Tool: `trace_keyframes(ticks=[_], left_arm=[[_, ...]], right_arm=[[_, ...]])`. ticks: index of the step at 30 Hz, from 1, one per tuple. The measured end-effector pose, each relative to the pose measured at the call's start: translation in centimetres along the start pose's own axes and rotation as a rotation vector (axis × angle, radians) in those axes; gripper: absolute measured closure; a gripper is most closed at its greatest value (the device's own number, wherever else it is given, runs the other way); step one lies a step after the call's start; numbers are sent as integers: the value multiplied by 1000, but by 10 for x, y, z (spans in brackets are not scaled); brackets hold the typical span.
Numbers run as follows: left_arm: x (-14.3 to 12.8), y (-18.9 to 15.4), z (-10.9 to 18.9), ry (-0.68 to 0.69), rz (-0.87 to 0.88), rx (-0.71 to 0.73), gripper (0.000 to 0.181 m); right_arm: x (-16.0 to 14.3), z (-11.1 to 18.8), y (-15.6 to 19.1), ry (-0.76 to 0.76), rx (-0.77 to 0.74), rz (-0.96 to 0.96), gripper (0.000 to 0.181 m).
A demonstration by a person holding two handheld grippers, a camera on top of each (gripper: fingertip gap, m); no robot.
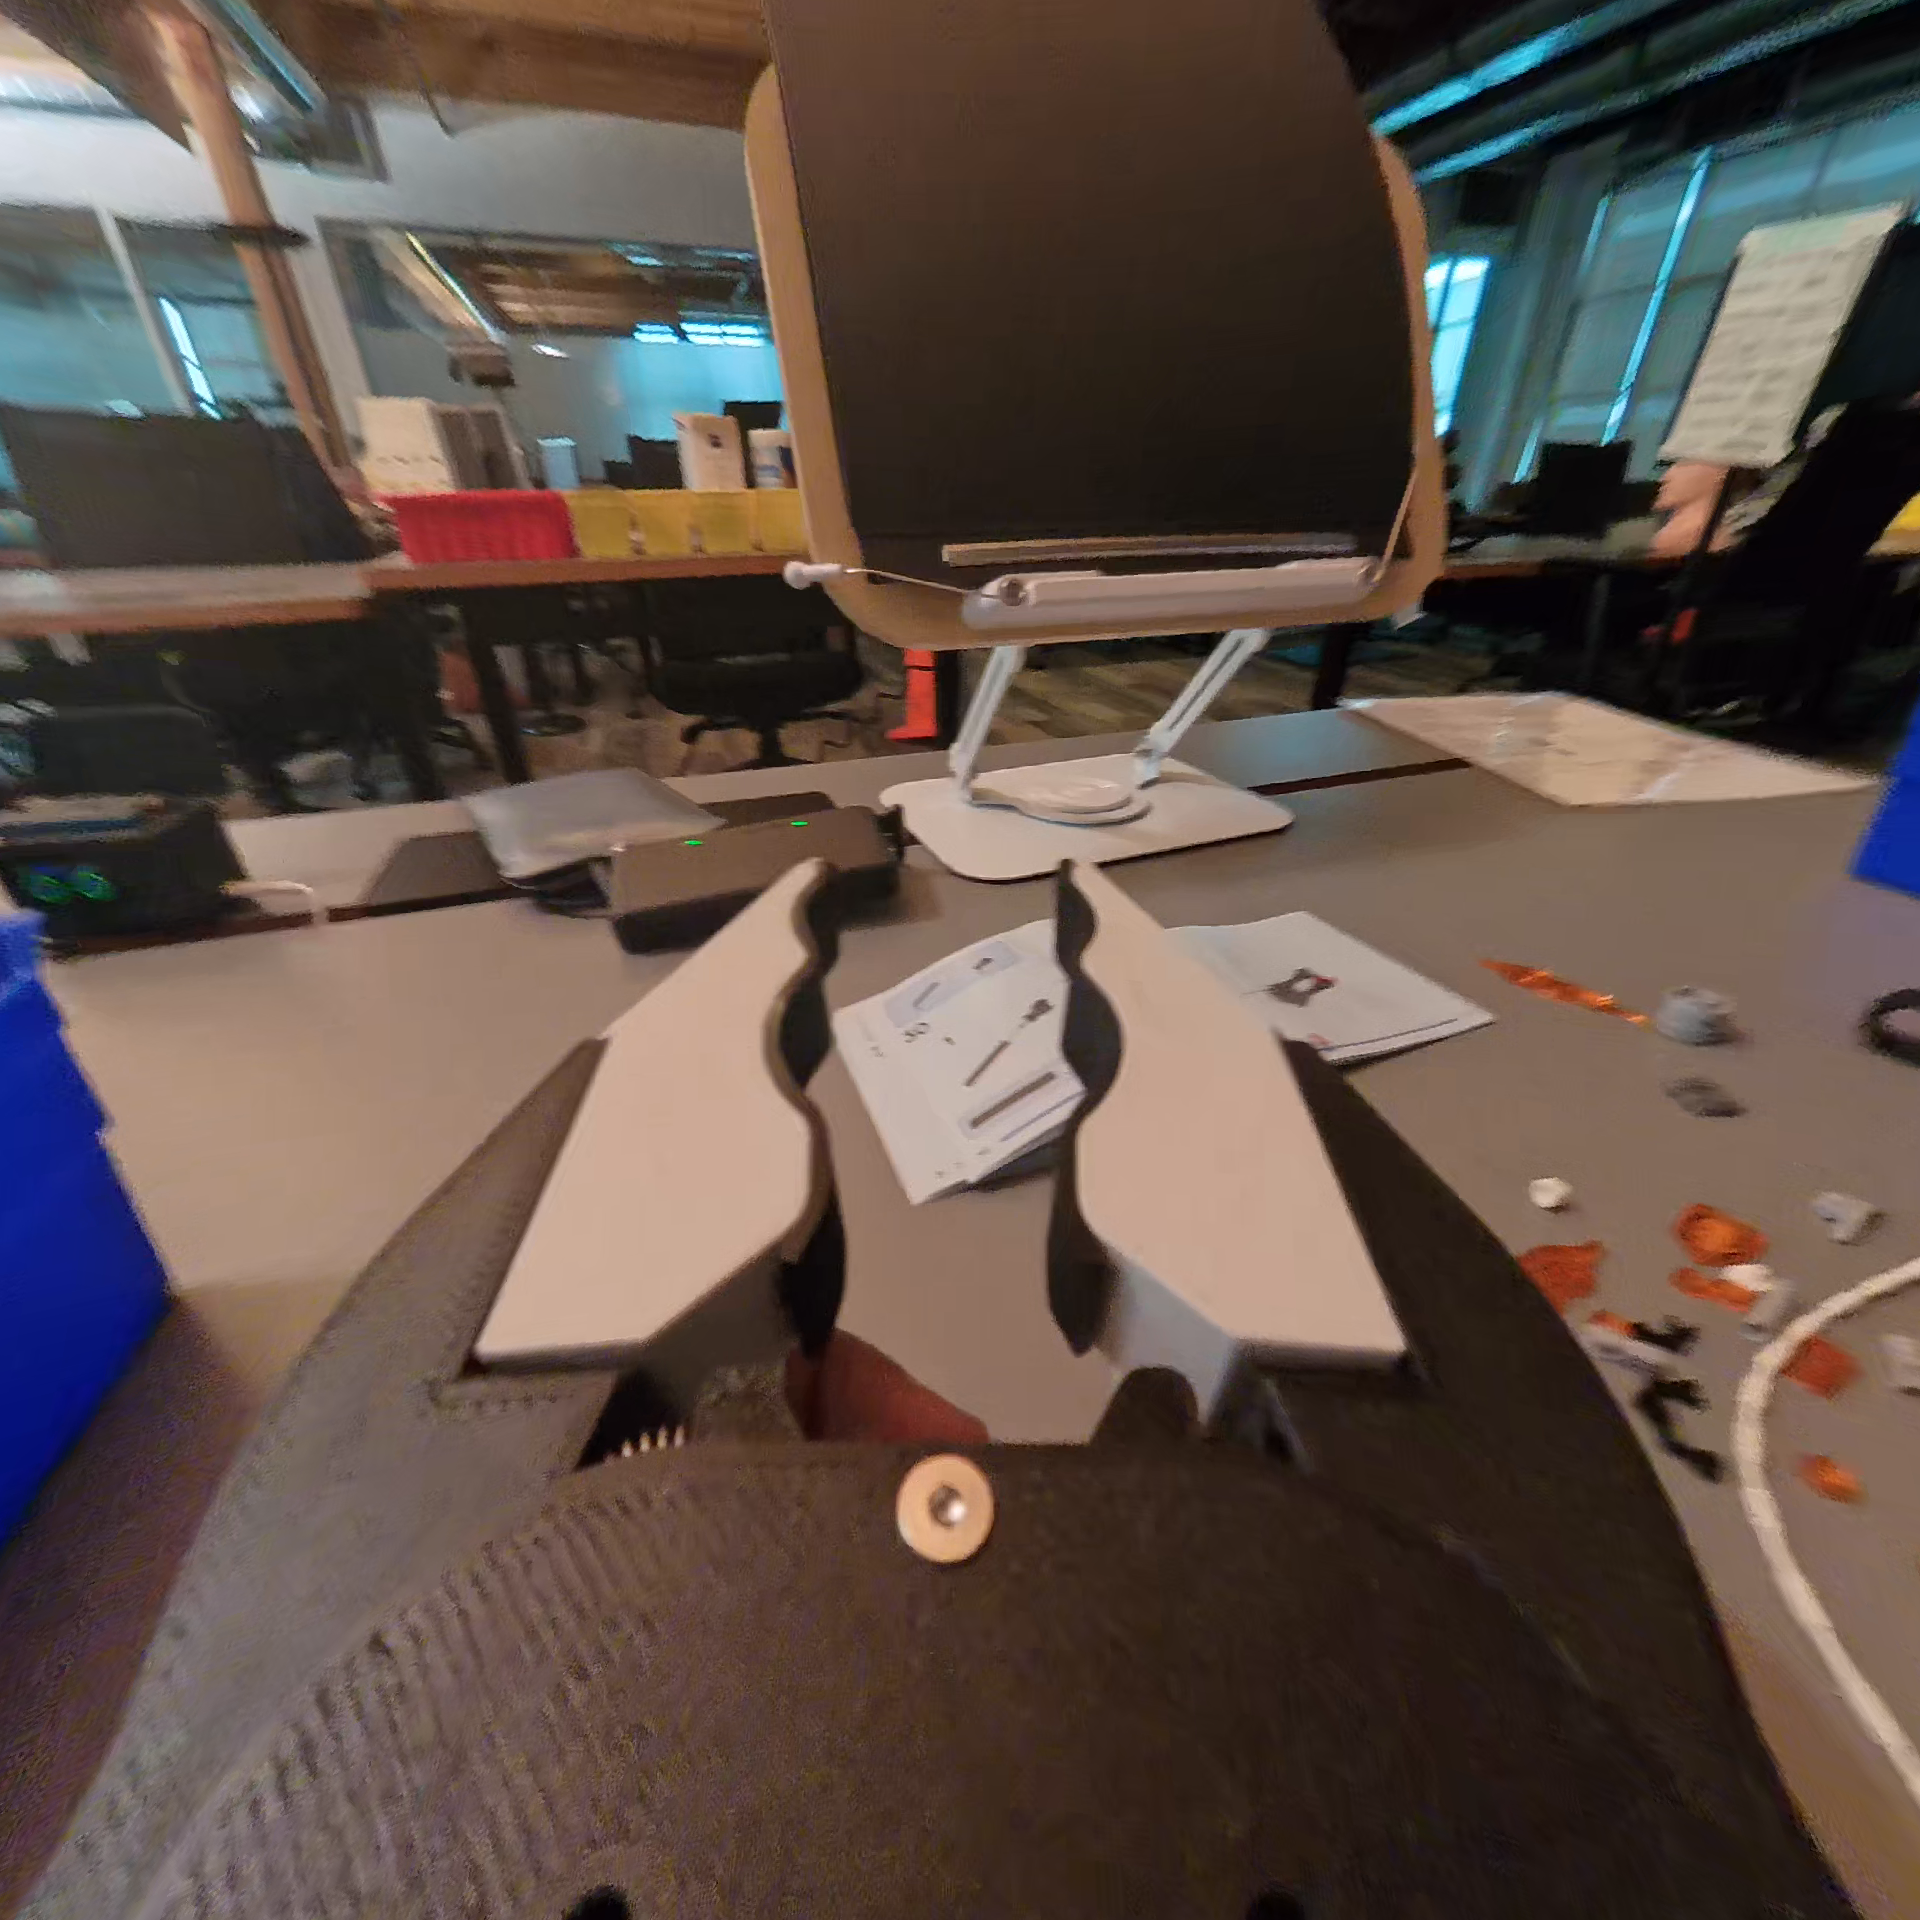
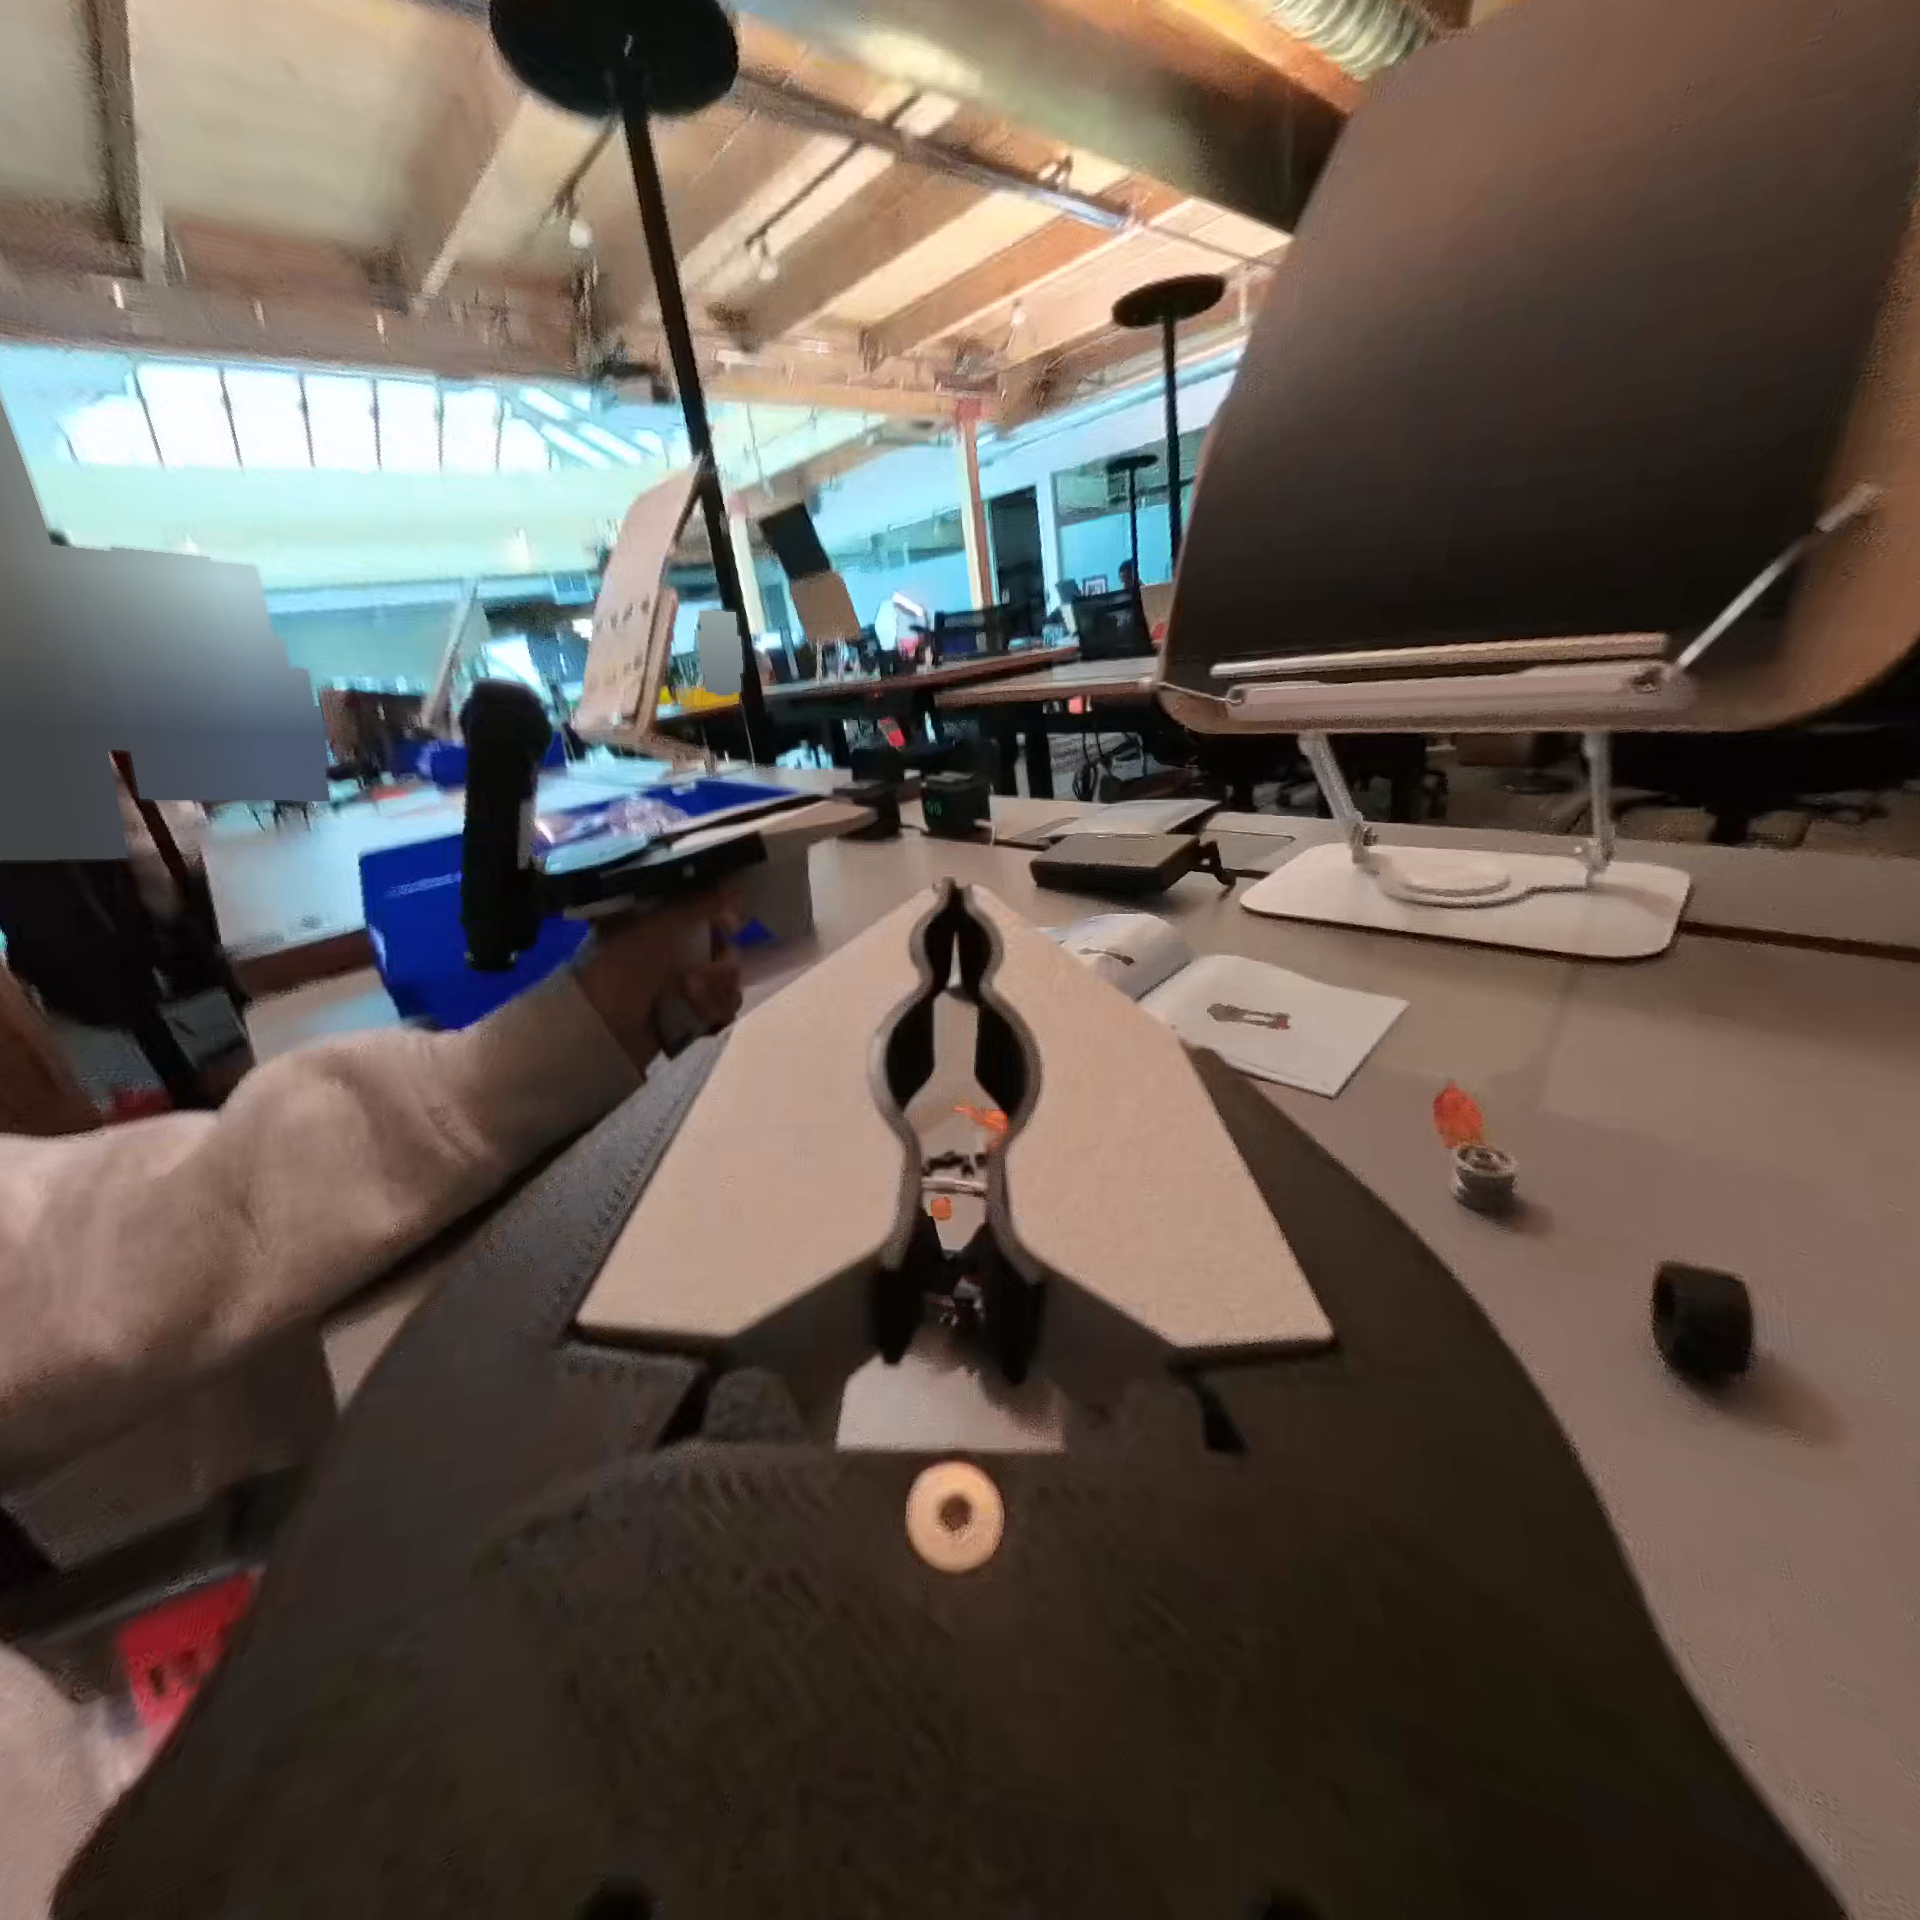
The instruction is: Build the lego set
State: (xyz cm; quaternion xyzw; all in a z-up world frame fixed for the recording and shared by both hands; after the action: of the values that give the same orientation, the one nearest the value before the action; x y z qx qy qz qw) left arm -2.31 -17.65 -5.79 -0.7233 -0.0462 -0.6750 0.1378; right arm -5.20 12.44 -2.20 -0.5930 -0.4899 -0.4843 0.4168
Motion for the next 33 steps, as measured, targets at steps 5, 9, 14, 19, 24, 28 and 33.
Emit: trace_keyframes(ticks=[5, 9, 14, 19, 24, 28, 33], left_arm=[[7, -28, 10, -10, 258, -226, 181], [9, -47, 13, 9, 345, -311, 181], [15, -58, 18, -3, 363, -380, 179], [32, -35, 26, -99, 493, -378, 177], [78, 2, 55, -239, 494, -306, 180], [136, 69, 90, -284, 572, -157, 181], [162, 153, 142, -210, 586, -120, 165]], right_arm=[[-15, 2, -9, 45, -42, -109, 160], [-3, -33, 9, -6, -37, -157, 154], [12, -115, 41, 159, 68, -38, 137], [44, -205, 80, 166, 231, 92, 130], [27, -302, 126, 358, 448, 150, 113], [35, -368, 176, 343, 689, 47, 104], [19, -454, 206, 439, 800, 25, 115]])
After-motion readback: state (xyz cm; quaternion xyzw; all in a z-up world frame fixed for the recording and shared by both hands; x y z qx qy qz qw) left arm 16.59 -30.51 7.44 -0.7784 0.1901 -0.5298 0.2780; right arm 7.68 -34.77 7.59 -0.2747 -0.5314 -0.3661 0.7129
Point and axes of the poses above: each gripper's, where its closed fingertips meet, z back along the fingers, x out of its top, y = z × x across the jaws, the point moved 3 cm from there along z, back along the fingers, and after that the axes turned 8 degrees about z, right-handed, at the moved point
